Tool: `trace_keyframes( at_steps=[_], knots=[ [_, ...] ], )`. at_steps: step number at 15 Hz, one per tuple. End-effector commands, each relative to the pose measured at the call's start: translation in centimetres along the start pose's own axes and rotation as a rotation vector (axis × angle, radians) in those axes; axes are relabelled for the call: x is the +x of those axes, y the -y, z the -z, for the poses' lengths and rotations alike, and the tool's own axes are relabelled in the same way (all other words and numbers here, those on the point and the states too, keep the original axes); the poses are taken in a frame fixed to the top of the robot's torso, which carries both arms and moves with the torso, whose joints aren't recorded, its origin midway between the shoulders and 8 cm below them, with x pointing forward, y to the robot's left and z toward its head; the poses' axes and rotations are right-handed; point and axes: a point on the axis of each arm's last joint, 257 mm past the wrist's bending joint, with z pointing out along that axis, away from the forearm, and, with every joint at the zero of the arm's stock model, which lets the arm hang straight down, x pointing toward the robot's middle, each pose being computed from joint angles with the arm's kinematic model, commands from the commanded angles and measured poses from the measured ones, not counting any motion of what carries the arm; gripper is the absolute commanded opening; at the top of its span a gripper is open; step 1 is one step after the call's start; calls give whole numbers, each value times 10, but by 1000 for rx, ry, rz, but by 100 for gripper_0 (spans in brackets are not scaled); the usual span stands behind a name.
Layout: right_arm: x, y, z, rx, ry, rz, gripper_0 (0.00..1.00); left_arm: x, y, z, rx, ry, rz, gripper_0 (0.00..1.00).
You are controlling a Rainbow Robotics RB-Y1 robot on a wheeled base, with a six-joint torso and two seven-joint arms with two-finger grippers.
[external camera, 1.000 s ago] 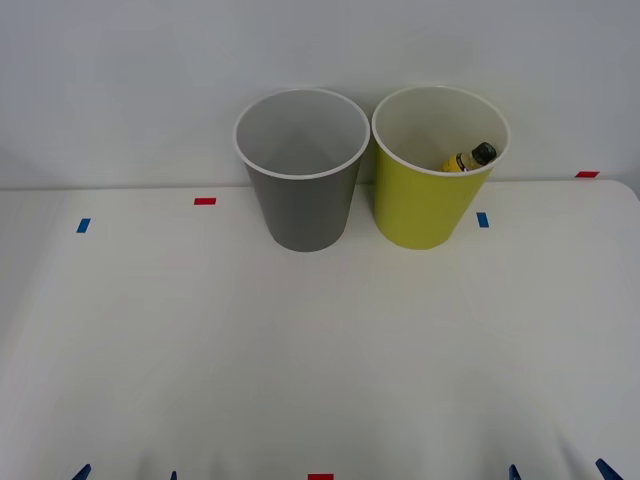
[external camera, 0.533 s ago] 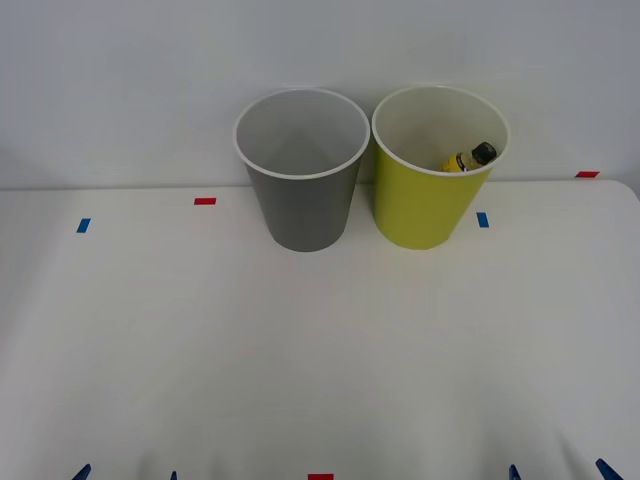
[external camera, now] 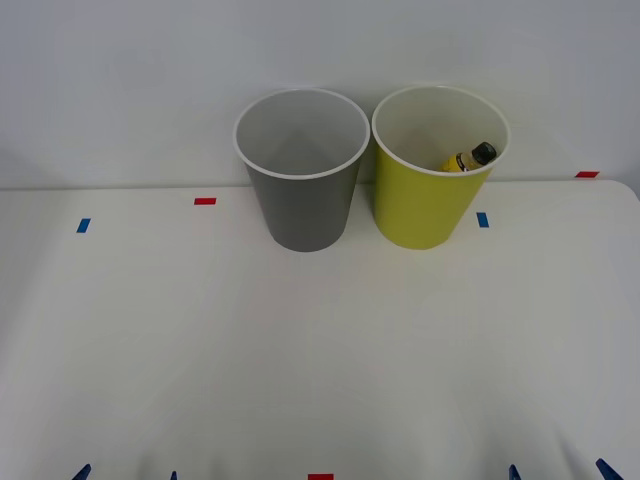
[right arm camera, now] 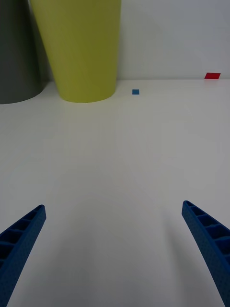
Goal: Put cans in the gray bin and PET bottles in the light green bin.
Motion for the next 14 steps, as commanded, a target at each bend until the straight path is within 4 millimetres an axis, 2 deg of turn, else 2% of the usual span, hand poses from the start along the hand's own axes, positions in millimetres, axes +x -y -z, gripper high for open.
trace_keyframes(
  at_steps=[1, 14],
  knots=[
    [0, 0, 0, 0, 0, 0, 99, 0, 0, 0, 0, 0, 0, 100],
    [0, 0, 0, 0, 0, 0, 98, 0, 0, 0, 0, 0, 0, 100]
  ],
)
